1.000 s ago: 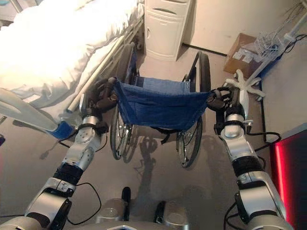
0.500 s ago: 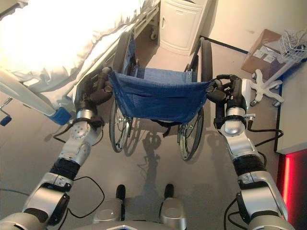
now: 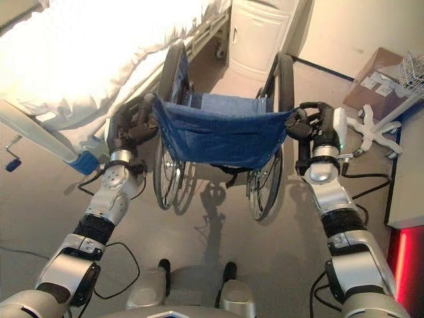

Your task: Push the wheelchair next to the bed

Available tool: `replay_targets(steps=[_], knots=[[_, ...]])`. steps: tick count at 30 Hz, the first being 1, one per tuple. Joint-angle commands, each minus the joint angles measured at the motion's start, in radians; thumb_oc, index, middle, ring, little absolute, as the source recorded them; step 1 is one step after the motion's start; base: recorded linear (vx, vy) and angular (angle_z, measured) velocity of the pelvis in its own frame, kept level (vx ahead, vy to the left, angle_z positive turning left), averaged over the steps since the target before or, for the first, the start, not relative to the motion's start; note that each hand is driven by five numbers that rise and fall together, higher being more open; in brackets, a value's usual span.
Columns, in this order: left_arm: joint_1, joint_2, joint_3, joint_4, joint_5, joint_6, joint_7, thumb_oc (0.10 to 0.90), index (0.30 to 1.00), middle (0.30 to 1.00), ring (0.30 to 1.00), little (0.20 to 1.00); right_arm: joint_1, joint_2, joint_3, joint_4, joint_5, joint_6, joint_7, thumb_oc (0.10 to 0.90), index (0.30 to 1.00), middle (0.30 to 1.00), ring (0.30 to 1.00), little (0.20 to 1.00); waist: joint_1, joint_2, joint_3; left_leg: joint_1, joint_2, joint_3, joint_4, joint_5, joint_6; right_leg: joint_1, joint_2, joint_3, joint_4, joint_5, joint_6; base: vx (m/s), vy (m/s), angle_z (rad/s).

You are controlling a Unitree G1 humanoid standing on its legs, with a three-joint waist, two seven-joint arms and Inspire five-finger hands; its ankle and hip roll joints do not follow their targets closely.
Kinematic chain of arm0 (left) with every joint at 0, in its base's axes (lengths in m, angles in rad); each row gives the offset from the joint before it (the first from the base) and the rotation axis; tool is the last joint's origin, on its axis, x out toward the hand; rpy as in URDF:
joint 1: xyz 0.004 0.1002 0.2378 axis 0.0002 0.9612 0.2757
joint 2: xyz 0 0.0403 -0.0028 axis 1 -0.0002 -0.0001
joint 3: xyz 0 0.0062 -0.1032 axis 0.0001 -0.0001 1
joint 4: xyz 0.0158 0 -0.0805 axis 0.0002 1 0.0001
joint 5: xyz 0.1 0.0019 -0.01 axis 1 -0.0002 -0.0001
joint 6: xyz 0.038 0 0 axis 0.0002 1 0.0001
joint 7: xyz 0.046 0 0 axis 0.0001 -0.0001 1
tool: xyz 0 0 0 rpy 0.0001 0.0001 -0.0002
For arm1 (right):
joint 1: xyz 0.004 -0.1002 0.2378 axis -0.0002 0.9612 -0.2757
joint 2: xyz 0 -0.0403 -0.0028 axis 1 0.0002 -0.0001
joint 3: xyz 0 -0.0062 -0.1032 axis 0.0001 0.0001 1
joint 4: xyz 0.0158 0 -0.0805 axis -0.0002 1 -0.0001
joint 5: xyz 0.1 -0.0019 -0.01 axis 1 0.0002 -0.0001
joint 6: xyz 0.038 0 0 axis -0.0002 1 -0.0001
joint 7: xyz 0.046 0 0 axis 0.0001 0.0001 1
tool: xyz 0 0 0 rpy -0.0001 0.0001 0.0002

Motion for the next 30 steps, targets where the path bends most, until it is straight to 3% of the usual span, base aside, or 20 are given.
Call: replay_targets(steps=[1, 2, 3, 5, 11, 12, 15, 17, 19, 21, 30], knots=[[0.027, 0.012, -0.098, -0.077, 0.108, -0.005, -0.065, 0.4, 0.3, 0.3, 0.3, 0.3, -0.054, 0.066, 0.064, -0.058, 0.025, -0.025, 0.058, 0.4, 0.3, 0.3, 0.3, 0.3, 0.106, 0.036, -0.004, 0.0, -0.046, -0.01, -0.337, 0.139, 0.052, 0.012, 0.035, 0.104, 0.083, -0.001, -0.007, 0.33, 0.164, -0.34], [0.027, 0.012, -0.098, -0.077, 0.108, -0.005, -0.065, 0.4, 0.3, 0.3, 0.3, 0.3, -0.054, 0.066, 0.064, -0.058, 0.026, -0.025, 0.057, 0.4, 0.3, 0.3, 0.3, 0.3, 0.107, 0.034, -0.003, 0.004, -0.047, -0.008, -0.34, 0.14, 0.053, 0.014, 0.033, 0.105, 0.082, -0.001, -0.006, 0.29, 0.206, -0.48], [0.014, 0.013, -0.101, -0.078, 0.095, 0.022, -0.057, 0.4, 0.3, 0.3, 0.3, 0.3, -0.062, 0.075, 0.068, -0.052, 0.079, -0.015, 0.052, 0.4, 0.3, 0.3, 0.3, 0.3, 0.109, 0.028, -0.027, 0.003, -0.059, 0.002, -0.299, 0.101, 0.071, 0.012, 0.01, 0.098, 0.081, -0.008, 0.009, 0.23, 0.205, -0.56], [0.008, 0.03, -0.105, -0.065, 0.106, 0.021, -0.08, 0.4, 0.3, 0.3, 0.3, 0.3, -0.006, 0.091, 0.056, -0.068, 0.069, -0.041, 0.057, 0.4, 0.3, 0.3, 0.3, 0.3, 0.107, 0.022, -0.055, 0.025, -0.063, 0.015, -0.291, 0.065, 0.096, 0.005, -0.032, 0.064, 0.112, -0.018, 0.039, 0.26, 0.226, -0.74], [-0.018, 0.028, -0.105, -0.013, 0.106, 0.021, -0.068, 0.4, 0.3, 0.3, 0.3, 0.3, 0.008, 0.123, 0.051, -0.039, 0.05, -0.077, 0.075, 0.4, 0.3, 0.3, 0.3, 0.3, 0.113, 0.036, -0.104, 0.073, -0.087, -0.002, -0.329, 0.045, 0.136, -0.02, -0.077, 0.038, 0.201, -0.044, 0.056, 0.19, 0.173, -0.44], [-0.033, 0.024, -0.108, 0.004, 0.11, 0.02, -0.08, 0.4, 0.3, 0.3, 0.3, 0.3, 0.002, 0.127, 0.05, -0.023, 0.052, -0.083, 0.061, 0.4, 0.3, 0.3, 0.3, 0.3, 0.113, 0.034, -0.113, 0.061, -0.099, 0.006, -0.312, 0.037, 0.148, -0.045, -0.088, 0.039, 0.303, -0.017, 0.057, 0.12, 0.146, -0.45], [-0.031, 0.029, -0.112, -0.004, 0.137, 0.035, -0.088, 0.4, 0.3, 0.3, 0.3, 0.3, 0.041, 0.123, 0.04, -0.043, 0.069, -0.098, 0.049, 0.4, 0.3, 0.3, 0.3, 0.3, 0.101, 0.034, -0.112, 0.075, -0.116, -0.007, -0.293, 0.01, 0.171, -0.137, -0.097, 0.066, 0.459, 0.058, 0.053, 0.16, 0.09, -0.18], [-0.026, 0.033, -0.112, 0.005, 0.136, 0.031, -0.091, 0.4, 0.3, 0.3, 0.3, 0.3, 0.057, 0.122, 0.034, -0.053, 0.07, -0.102, 0.055, 0.4, 0.3, 0.3, 0.3, 0.3, 0.086, 0.035, -0.105, 0.103, -0.114, -0.005, -0.295, 0.0, 0.174, -0.18, -0.094, 0.078, 0.453, 0.066, 0.048, 0.19, -0.005, -0.04], [-0.022, 0.04, -0.103, 0.019, 0.148, 0.017, -0.094, 0.4, 0.3, 0.3, 0.3, 0.3, 0.051, 0.125, 0.03, -0.056, 0.079, -0.094, 0.059, 0.4, 0.3, 0.3, 0.3, 0.3, 0.051, 0.026, -0.092, 0.155, -0.118, -0.006, -0.301, -0.029, 0.164, -0.255, -0.072, 0.103, 0.268, 0.103, 0.043, 0.16, -0.1, -0.08], [-0.042, 0.049, -0.095, 0.034, 0.145, 0.009, -0.077, 0.4, 0.3, 0.3, 0.3, 0.3, 0.02, 0.138, 0.027, -0.051, 0.084, -0.08, 0.058, 0.4, 0.3, 0.3, 0.3, 0.3, 0.032, 0.026, -0.078, 0.179, -0.125, -0.001, -0.308, -0.056, 0.173, -0.304, -0.04, 0.115, 0.227, 0.127, 0.049, 0.09, -0.076, 0.09], [-0.055, 0.044, -0.082, 0.06, 0.137, 0.013, -0.04, 0.4, 0.3, 0.3, 0.3, 0.3, 0.034, 0.125, 0.027, -0.075, 0.036, -0.07, 0.071, 0.4, 0.3, 0.3, 0.3, 0.3, 0.026, 0.011, -0.091, 0.175, -0.109, 0.018, -0.292, -0.067, 0.163, -0.225, -0.043, 0.117, 0.121, 0.12, 0.066, 0.11, -0.041, 0.3]])
